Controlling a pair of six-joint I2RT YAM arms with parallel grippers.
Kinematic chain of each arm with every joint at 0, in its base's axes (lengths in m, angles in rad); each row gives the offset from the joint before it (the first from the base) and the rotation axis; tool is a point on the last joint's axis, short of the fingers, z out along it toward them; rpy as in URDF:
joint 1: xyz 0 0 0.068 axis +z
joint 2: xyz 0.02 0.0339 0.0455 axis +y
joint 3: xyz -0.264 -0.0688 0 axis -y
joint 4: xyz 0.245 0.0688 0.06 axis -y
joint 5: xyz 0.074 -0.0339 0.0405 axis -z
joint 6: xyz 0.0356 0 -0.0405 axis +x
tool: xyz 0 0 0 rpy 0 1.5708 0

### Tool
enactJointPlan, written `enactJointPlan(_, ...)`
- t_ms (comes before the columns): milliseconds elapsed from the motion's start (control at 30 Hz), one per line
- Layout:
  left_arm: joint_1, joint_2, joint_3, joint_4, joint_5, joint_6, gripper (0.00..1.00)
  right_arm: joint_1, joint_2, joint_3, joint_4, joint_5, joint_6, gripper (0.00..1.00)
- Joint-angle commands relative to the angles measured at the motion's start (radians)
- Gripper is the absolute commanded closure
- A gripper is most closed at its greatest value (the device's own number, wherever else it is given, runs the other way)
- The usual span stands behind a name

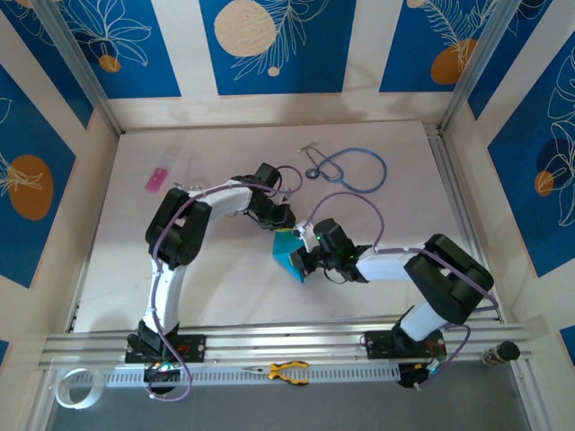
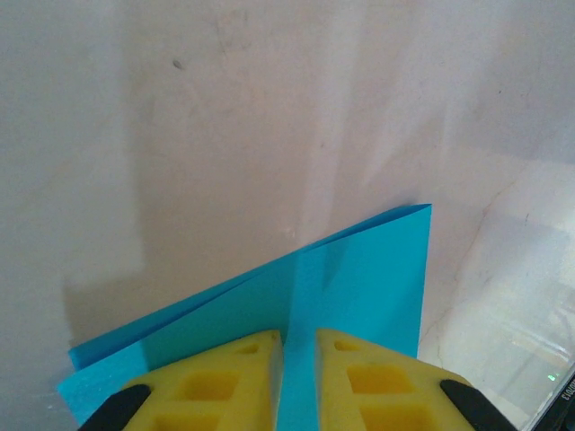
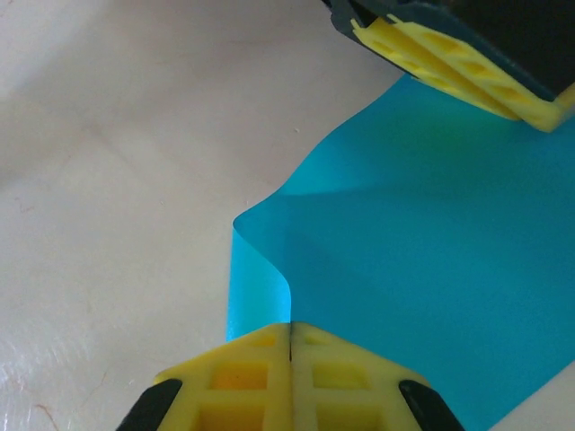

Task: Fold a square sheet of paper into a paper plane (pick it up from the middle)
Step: Third fold the triangle at the center of the table.

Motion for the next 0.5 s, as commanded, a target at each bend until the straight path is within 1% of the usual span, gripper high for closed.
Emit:
enactJointPlan(0,-0.01,0.027,0.004,-0.05,-0.043,0.018,0.8,-0.013,0.015,0.012,0.03,-0.039,0.017,0.95)
enactJointPlan(467,-0.01,0.01,-0.015,-0.033,-0.042,-0.001,0.8,-0.03,0.011,-0.034,0.068,-0.009,0.059,0.95)
